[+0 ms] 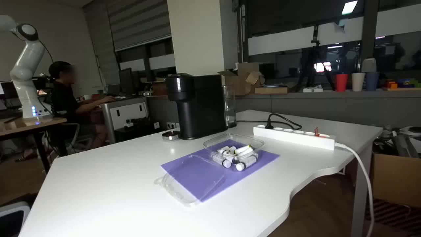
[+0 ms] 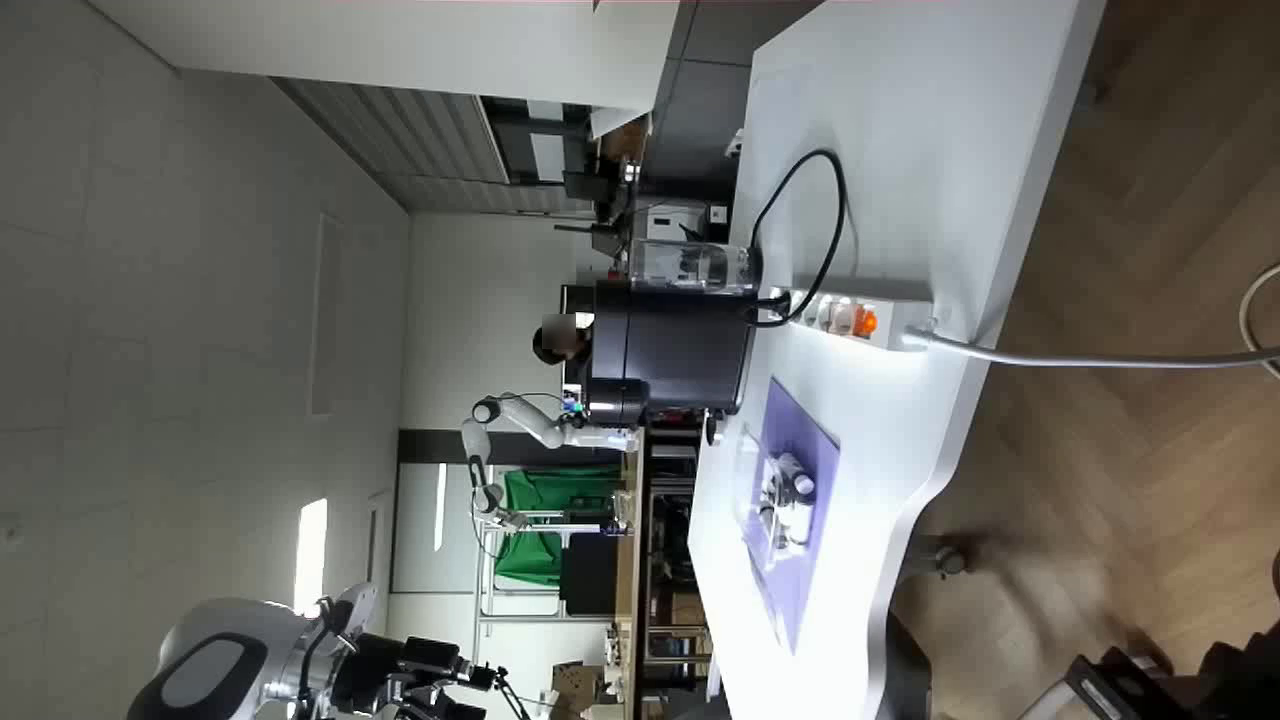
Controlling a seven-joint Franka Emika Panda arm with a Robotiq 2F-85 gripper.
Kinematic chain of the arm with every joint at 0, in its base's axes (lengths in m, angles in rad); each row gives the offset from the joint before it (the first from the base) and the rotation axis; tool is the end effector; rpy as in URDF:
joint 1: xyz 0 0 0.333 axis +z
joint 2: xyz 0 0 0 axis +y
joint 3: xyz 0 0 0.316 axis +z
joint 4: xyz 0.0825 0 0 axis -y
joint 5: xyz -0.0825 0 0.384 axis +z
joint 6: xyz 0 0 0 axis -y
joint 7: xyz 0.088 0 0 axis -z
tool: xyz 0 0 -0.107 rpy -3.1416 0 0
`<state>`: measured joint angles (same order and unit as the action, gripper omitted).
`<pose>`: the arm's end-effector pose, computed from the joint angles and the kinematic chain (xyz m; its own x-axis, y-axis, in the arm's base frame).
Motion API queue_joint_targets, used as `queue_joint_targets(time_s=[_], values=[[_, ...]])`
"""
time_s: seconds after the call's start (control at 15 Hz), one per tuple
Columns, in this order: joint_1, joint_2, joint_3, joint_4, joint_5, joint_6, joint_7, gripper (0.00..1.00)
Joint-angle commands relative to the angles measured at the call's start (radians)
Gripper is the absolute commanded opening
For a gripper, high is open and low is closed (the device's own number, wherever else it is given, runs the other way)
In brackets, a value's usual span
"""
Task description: Remove one object from the container on the table
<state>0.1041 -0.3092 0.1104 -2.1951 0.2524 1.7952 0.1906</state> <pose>0.4367 0.1203 0.5050 0.9902 -0.0377 -0.1341 -0.0621 -0.9812 -0.1826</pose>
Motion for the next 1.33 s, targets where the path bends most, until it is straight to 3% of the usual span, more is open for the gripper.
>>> queue_joint_targets(time_s=[0.0, 0.53, 0.73, 0.93, 1.27], values=[[-0.004, 0.001, 0.003, 0.002, 0.001, -0.001, -0.001, 1.00], [-0.016, 0.023, -0.004, 0.007, -0.036, 0.027, -0.033, 1.00], [-0.047, 0.109, -0.032, 0.042, -0.158, 0.115, -0.151, 1.00], [-0.075, 0.228, -0.075, 0.080, -0.213, 0.221, -0.271, 1.00], [-0.112, 0.428, -0.112, 0.162, -0.285, 0.302, -0.374, 1.00]])
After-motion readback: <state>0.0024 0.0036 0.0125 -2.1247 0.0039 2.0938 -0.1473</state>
